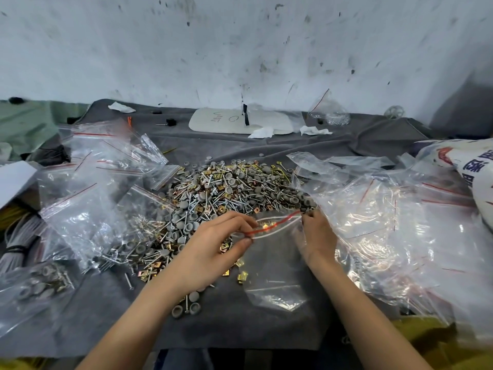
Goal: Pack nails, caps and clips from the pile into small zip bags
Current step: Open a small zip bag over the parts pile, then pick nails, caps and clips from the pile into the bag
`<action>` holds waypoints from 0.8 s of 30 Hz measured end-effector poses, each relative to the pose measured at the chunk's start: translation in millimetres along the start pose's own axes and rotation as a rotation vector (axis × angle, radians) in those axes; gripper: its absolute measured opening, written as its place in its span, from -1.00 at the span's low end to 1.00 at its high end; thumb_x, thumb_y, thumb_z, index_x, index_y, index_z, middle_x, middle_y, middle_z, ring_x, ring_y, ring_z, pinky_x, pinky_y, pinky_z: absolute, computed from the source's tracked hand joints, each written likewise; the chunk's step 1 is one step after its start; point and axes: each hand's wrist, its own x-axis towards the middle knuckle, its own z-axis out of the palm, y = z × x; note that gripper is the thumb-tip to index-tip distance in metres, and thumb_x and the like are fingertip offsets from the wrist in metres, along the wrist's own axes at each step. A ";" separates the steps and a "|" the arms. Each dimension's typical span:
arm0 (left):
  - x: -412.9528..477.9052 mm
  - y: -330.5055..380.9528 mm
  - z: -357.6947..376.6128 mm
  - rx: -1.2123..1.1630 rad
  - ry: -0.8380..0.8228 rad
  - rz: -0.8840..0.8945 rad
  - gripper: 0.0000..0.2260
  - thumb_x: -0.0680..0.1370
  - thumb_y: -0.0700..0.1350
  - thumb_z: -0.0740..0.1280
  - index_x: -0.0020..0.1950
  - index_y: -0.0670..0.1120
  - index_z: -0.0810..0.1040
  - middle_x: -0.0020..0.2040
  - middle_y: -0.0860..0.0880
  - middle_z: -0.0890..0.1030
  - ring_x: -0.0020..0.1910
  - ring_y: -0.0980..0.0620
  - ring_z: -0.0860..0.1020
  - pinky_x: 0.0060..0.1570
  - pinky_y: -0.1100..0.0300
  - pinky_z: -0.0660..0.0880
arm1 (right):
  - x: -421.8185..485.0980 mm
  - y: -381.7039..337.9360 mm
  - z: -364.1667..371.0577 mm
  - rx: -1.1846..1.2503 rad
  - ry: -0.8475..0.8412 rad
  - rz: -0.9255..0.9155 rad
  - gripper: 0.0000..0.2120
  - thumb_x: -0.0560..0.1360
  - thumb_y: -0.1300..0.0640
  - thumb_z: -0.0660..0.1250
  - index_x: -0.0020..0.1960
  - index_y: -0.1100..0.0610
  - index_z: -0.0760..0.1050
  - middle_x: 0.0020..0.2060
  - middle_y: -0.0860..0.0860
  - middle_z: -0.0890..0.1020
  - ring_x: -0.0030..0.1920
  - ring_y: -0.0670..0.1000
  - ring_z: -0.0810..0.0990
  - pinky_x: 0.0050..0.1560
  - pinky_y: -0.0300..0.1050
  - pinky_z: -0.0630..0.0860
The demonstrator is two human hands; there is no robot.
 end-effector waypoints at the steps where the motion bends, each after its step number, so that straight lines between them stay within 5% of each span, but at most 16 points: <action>1: -0.6 -0.1 0.0 -0.001 0.003 0.002 -0.93 0.53 -0.30 0.38 -0.04 -0.16 0.59 0.10 0.02 0.60 0.00 0.32 0.52 -0.05 0.52 0.32 | 0.0 -0.3 2.4 -0.007 0.011 0.010 -0.85 0.51 0.06 0.34 -0.04 0.14 0.53 0.09 0.05 0.50 0.02 0.07 0.52 -0.10 -0.07 0.50; 4: -2.6 -1.0 -0.7 0.015 0.033 0.009 -0.93 0.53 -0.31 0.38 -0.03 -0.18 0.59 0.10 0.02 0.60 0.04 0.24 0.55 0.02 0.45 0.38 | 1.1 1.2 10.9 0.080 0.035 0.013 -0.83 0.52 0.07 0.32 0.02 0.16 0.53 0.12 0.07 0.50 0.00 0.08 0.52 -0.03 0.00 0.52; 9: -3.3 2.6 -7.5 0.080 0.136 0.131 -0.87 0.53 -0.18 0.30 -0.02 -0.22 0.59 0.04 -0.06 0.61 -0.02 0.16 0.58 0.00 0.39 0.48 | 3.3 4.2 -6.1 0.422 0.180 0.072 -0.94 0.50 0.20 0.38 -0.11 0.19 0.57 -0.11 0.06 0.61 -0.28 -0.09 0.46 -0.26 -0.29 0.39; 11: -2.7 4.6 -7.9 0.172 0.058 0.236 -0.85 0.54 -0.19 0.28 -0.01 -0.22 0.60 0.07 -0.09 0.60 0.03 0.09 0.58 0.03 0.33 0.52 | 4.4 6.2 -26.6 0.617 0.194 0.077 -0.93 0.50 0.27 0.37 -0.13 0.13 0.54 -0.28 -0.03 0.61 -0.36 -0.18 0.53 -0.25 -0.26 0.53; 14: 3.7 8.1 -11.3 0.158 0.101 0.242 -0.84 0.53 -0.19 0.27 -0.01 -0.22 0.61 0.06 -0.09 0.60 0.04 0.09 0.57 0.02 0.30 0.54 | 3.7 4.6 -64.5 0.865 0.141 0.041 -0.85 0.52 0.30 0.34 -0.15 0.08 0.49 -0.29 -0.02 0.63 -0.36 -0.18 0.63 -0.22 -0.25 0.62; 20: 24.6 19.0 -25.4 0.177 0.081 0.250 -0.81 0.56 -0.13 0.27 0.00 -0.19 0.63 0.10 -0.06 0.59 0.07 0.08 0.56 0.08 0.33 0.45 | -12.8 -20.2 -149.7 1.274 0.140 -0.270 -0.82 0.51 0.29 0.35 -0.17 0.05 0.59 -0.38 -0.01 0.65 -0.43 -0.07 0.56 -0.40 -0.29 0.48; 24: 28.9 23.1 -23.9 0.165 0.008 0.311 -0.86 0.55 -0.21 0.31 0.00 -0.24 0.62 0.13 -0.12 0.58 0.10 0.01 0.57 0.08 0.25 0.48 | -27.5 -39.5 -177.7 1.257 0.015 -0.422 -0.92 0.44 0.17 0.41 -0.21 0.03 0.63 -0.41 0.00 0.63 -0.46 -0.09 0.49 -0.47 -0.33 0.39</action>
